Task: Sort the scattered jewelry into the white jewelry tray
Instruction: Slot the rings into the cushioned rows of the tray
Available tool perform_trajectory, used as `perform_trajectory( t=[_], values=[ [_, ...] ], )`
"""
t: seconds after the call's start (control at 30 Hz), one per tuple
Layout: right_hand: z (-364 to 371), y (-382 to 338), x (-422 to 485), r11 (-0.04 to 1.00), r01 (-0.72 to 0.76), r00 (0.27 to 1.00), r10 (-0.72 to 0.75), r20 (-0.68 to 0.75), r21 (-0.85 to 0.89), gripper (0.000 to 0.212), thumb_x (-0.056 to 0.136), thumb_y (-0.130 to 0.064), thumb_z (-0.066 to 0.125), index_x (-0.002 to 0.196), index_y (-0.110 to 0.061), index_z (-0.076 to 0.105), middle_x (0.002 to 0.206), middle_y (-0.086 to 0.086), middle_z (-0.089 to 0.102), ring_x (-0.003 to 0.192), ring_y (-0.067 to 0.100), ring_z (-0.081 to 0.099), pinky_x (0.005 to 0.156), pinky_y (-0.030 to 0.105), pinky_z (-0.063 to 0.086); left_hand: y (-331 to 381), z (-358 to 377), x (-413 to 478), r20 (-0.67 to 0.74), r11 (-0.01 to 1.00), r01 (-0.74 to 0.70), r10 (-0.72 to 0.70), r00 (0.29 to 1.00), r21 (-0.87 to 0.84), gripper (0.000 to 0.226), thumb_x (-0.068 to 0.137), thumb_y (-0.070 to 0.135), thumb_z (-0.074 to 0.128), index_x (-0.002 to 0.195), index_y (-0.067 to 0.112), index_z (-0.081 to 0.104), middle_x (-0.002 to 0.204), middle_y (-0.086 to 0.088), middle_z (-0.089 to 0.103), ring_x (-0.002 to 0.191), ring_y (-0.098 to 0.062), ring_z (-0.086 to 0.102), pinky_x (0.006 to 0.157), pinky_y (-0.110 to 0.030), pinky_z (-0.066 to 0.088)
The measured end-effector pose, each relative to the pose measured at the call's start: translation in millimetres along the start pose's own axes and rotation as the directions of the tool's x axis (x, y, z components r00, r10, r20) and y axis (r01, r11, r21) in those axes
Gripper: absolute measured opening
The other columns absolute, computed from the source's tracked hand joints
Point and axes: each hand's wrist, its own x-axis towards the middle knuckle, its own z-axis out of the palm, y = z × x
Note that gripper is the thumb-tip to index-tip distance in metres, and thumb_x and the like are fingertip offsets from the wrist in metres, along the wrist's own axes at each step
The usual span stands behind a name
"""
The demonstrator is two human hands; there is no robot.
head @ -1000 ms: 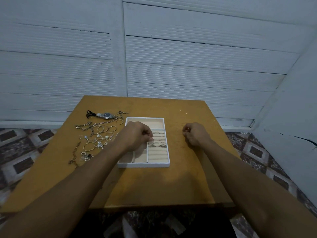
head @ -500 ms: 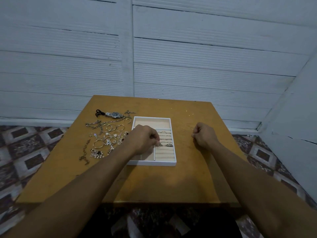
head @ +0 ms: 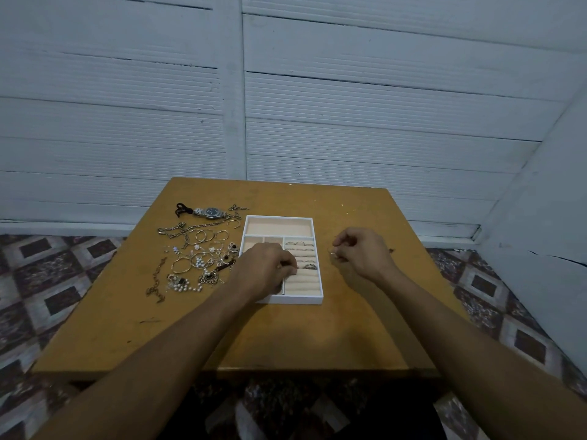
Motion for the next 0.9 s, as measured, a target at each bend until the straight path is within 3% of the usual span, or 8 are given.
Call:
perform_trajectory(
  t=[0.17, 0.9],
  values=[
    [8.1, 0.5, -10.8, 0.988, 0.089, 0.995, -0.083, 0.052, -0.124, 0.014, 0.083, -0.001, 0.064, 0.077, -0.013, 0.067, 0.071, 0.003, 0.069, 0.065, 0.014, 0.067, 0.064, 0.022, 0.055, -1.6, 1.0, -2.6, 0.008, 0.998, -0.036, 0.035, 0.999, 0.058, 0.024, 0.093, 0.036, 0.06, 0.11, 0.027, 0.073, 0.103, 0.003, 0.068, 0.098, -0.017, 0.056, 0.075, -0.033, 0.048],
    [23.2, -3.5, -26.7, 0.918, 0.246, 0.967, -0.212, 0.139, -0.311, 0.017, 0.086, -0.004, 0.058, 0.084, -0.014, 0.072, 0.084, -0.001, 0.069, 0.076, 0.012, 0.061, 0.07, 0.027, 0.051, -5.8, -5.2, -18.1, 0.091, 0.974, -0.11, 0.094, 0.991, 0.197, 0.037, 0.097, 0.032, 0.042, 0.129, 0.034, 0.06, 0.099, 0.0, 0.053, 0.096, -0.016, 0.049, 0.071, -0.034, 0.048]
  ],
)
